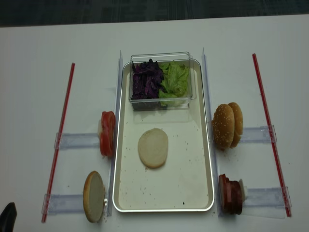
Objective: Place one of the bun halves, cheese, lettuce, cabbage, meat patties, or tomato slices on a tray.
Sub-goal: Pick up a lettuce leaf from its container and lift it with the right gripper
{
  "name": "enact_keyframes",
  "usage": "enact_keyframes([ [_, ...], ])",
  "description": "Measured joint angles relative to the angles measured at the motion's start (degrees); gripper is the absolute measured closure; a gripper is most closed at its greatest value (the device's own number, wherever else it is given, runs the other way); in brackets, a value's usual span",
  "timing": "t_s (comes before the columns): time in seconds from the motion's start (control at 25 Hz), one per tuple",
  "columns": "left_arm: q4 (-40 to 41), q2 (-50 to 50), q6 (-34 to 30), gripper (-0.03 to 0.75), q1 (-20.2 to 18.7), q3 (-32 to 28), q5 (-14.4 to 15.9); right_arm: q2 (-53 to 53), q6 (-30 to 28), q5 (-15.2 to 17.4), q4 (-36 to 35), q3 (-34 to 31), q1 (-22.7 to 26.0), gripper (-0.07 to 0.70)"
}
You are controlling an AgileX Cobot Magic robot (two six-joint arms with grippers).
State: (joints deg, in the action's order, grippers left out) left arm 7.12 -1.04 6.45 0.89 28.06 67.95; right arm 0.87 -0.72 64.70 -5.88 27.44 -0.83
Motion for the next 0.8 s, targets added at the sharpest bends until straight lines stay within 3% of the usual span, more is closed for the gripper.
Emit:
enact_keyframes([
  [0.8,0.0,0.0,0.0,0.097,0.0,0.0,0.0,0.0,0.0,0.0,0.0,0.0,0.0,-0.057],
])
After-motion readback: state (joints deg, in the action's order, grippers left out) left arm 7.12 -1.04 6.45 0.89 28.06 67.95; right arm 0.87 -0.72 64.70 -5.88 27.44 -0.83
